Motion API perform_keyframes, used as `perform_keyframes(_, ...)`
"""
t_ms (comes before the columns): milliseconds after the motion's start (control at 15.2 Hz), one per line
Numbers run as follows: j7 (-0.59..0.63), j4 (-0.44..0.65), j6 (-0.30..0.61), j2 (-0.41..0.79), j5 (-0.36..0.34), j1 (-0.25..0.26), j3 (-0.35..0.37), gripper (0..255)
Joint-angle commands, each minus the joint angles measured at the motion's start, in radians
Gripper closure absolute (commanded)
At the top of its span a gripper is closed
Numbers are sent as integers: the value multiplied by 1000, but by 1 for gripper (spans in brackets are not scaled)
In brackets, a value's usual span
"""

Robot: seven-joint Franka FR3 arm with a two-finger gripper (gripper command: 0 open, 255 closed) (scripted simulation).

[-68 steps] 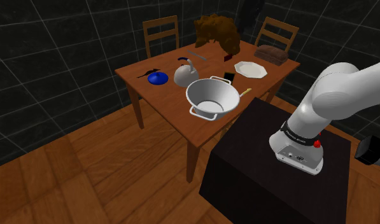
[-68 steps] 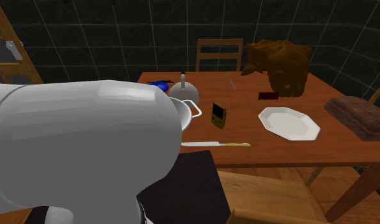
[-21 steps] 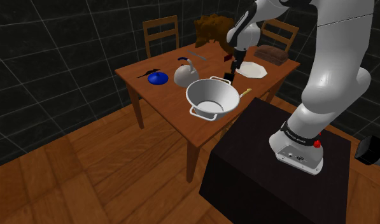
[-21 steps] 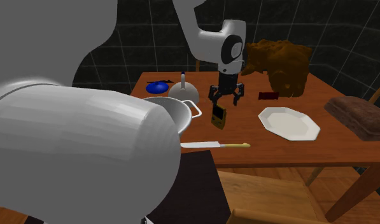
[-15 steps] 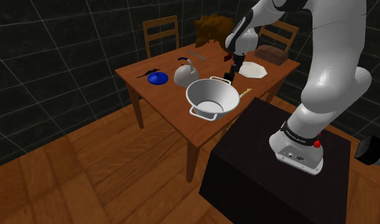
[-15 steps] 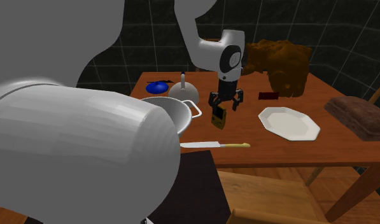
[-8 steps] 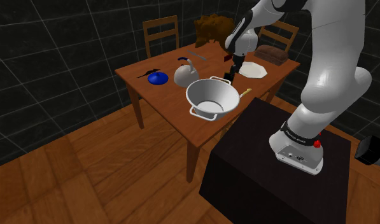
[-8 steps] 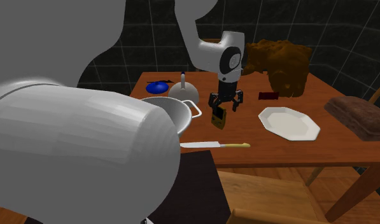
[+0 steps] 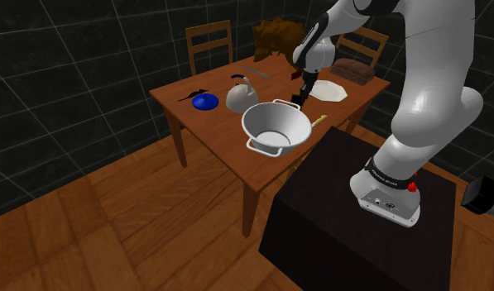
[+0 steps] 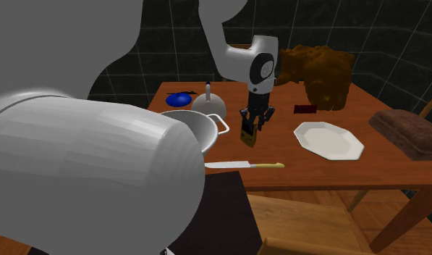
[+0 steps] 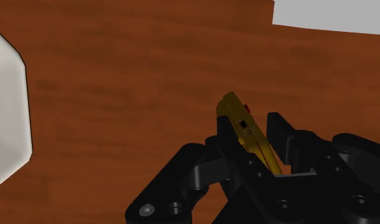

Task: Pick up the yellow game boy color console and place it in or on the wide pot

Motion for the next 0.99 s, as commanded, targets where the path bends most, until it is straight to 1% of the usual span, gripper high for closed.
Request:
perform_keyframes(0, 0, 0, 0, 0, 0, 0, 0, 255)
perform_keyframes(924, 38, -20, -120, -142, -63, 41, -53, 255)
